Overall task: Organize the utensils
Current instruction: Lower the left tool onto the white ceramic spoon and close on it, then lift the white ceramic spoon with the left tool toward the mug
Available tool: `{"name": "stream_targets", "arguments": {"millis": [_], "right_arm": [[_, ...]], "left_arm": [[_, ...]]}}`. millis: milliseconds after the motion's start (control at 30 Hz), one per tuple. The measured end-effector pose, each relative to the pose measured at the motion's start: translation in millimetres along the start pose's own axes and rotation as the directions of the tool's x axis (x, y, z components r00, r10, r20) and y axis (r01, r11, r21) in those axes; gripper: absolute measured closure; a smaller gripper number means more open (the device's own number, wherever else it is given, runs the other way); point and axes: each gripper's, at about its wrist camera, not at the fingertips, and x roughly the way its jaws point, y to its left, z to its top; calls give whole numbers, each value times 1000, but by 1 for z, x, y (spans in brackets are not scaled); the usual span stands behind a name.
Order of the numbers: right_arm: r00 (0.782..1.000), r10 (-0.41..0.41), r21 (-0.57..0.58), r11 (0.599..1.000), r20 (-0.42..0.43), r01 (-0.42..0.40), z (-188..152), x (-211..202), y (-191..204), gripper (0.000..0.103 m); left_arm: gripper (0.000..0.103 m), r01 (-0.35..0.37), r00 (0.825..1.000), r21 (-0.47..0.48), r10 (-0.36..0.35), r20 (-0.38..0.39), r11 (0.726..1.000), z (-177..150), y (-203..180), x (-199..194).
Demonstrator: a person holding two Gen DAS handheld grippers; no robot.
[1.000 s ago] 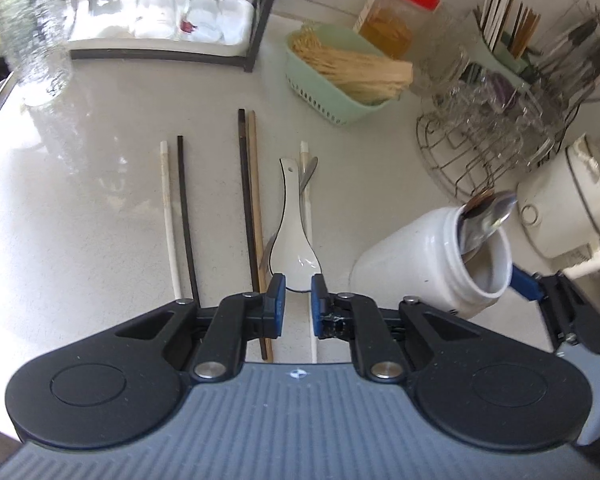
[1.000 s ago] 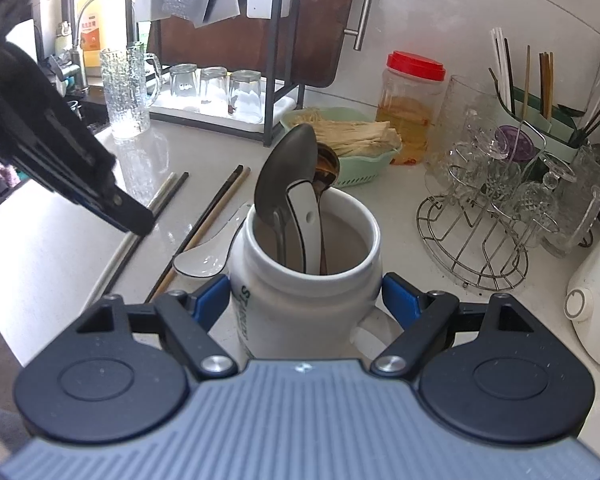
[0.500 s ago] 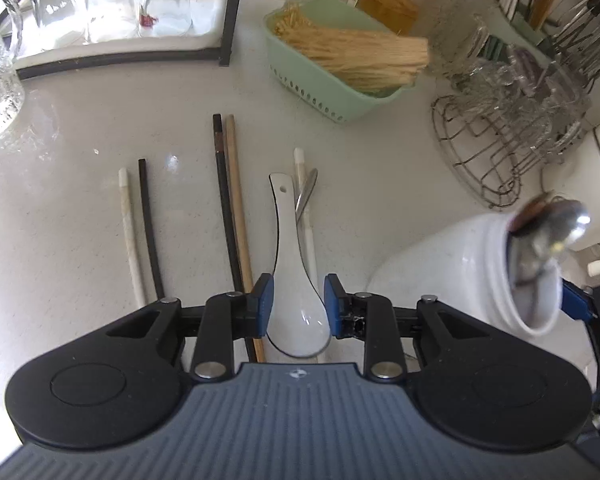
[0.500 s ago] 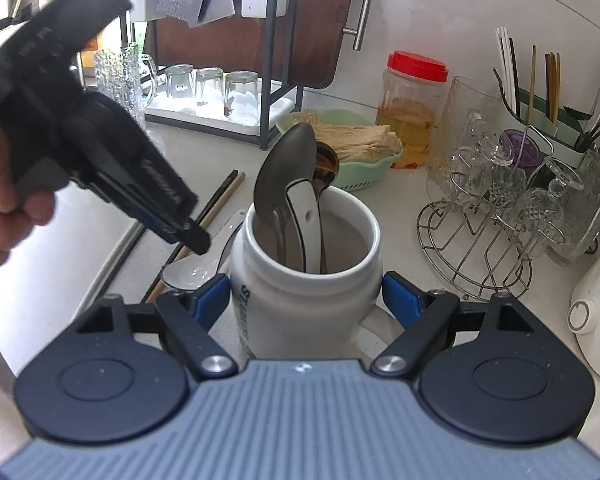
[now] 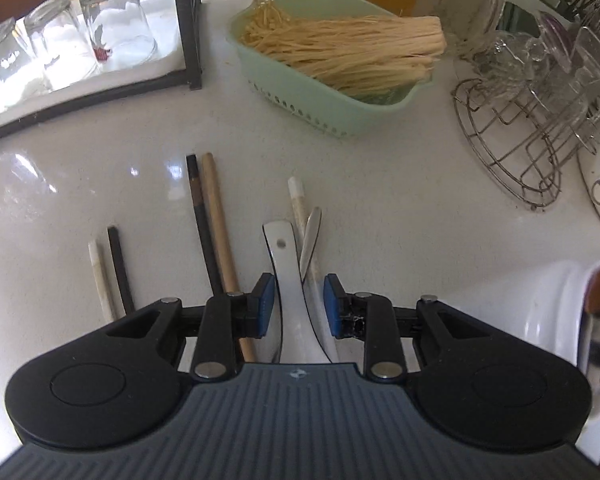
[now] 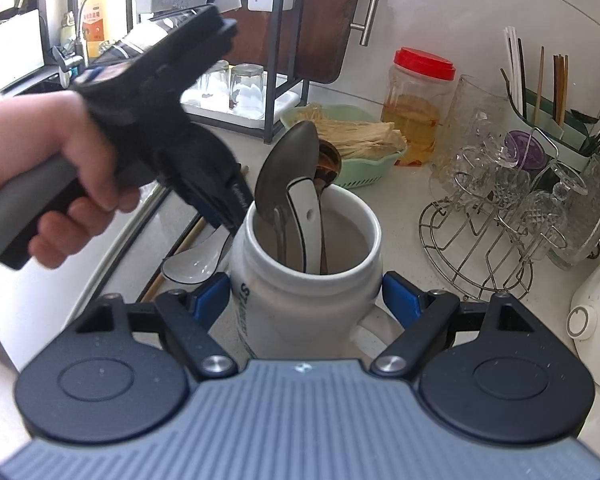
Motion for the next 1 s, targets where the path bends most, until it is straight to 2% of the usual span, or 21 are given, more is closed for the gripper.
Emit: {"name": "stream_targets", "arguments": {"millis": [300, 367, 400, 567, 767, 1000], "right_arm": [[1000, 11, -3, 1000, 2, -11, -1, -1, -1, 18], [1000, 11, -2, 1000, -1, -11, -1, -1, -1, 18], [1000, 10, -1, 1000, 0, -10, -1, -1, -1, 18], [1000, -2, -10, 1000, -6, 2, 0, -1, 1, 18], [1000, -10, -21, 1000, -8, 10, -2, 1, 2, 17], [1000, -13, -26, 1000, -29, 12, 0, 2, 2, 17]], "left_arm": [[75, -19, 1000, 11, 19, -8, 1000, 8, -6, 2], [82, -9, 1000, -9, 9, 0, 1000, 6, -4, 0], [90, -16, 1000, -13, 16, 4, 1000, 5, -4, -3], [90, -3, 1000, -28, 3, 5, 1000, -7, -3, -15], [94, 29, 999, -88, -27, 33, 996, -24, 3, -34], [98, 52, 997, -93, -47, 60, 994, -39, -1, -58]]}}
